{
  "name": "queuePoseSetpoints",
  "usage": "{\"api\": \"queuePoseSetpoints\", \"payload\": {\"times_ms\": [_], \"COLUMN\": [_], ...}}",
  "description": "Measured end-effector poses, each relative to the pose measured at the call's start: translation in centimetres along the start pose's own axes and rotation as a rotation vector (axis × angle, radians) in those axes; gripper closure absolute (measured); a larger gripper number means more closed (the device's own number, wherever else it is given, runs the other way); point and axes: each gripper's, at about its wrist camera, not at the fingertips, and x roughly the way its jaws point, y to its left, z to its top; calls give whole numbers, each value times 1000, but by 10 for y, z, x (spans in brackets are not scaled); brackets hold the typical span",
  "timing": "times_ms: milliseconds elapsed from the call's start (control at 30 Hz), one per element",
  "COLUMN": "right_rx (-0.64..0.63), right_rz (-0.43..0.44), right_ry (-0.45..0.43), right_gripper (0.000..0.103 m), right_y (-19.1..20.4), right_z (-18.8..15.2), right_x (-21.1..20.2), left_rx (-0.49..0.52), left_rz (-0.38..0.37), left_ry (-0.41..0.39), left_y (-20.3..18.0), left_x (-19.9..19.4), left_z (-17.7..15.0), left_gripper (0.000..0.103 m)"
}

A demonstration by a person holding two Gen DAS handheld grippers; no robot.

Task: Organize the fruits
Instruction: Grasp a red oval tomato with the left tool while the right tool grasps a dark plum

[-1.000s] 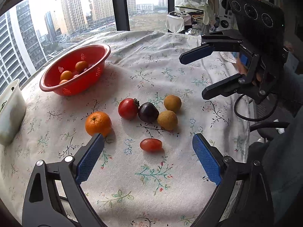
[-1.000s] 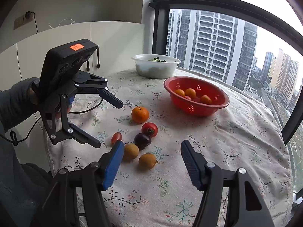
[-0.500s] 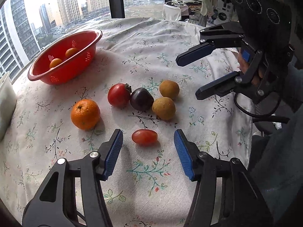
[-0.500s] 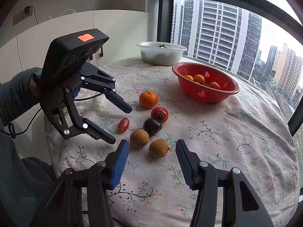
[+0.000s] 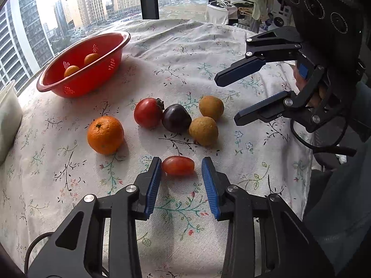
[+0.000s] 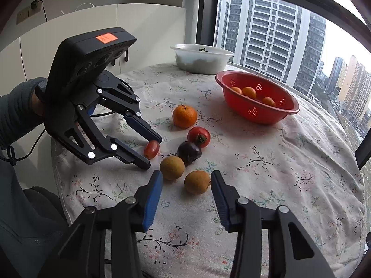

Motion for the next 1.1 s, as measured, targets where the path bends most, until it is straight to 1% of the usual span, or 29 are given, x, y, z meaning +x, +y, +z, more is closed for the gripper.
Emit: {"api": "queuePoseSetpoints", "payload": {"times_ms": [67,233,333,500,600,833,967,1033,1067,1100], "right_rx": [-1,9,38,115,137,183,215,212,211,209], "right_rz": [-1,0,7,12,20,4,28,29,33,36], "right_ry": [2,11,29,98,145,232,258,264,267,275], "right_gripper": [57,57,57,57,57,57,57,57,60,60], "right_y": [-1,0,0,-5,-5,-8,-12,-12,-11,-10], "right_z": [1,7,16,31,38,46,46,47,47,48], "right_x": [1,4,9,26,36,57,61,64,65,67], "left_rx": [-6,-13,-24,-49,-64,-46,-39,-35,-36,-37], "left_rz": [1,12,20,22,20,4,1,3,3,2], "left_ry": [-1,-6,-11,-28,-24,-14,-15,-16,-17,-19], "left_y": [0,0,0,5,8,6,6,6,6,6], "left_x": [1,1,0,-5,-6,0,2,3,3,3], "left_z": [1,1,1,-3,-5,1,3,3,3,2], "left_gripper": [73,73,73,73,73,73,73,73,73,73]}}
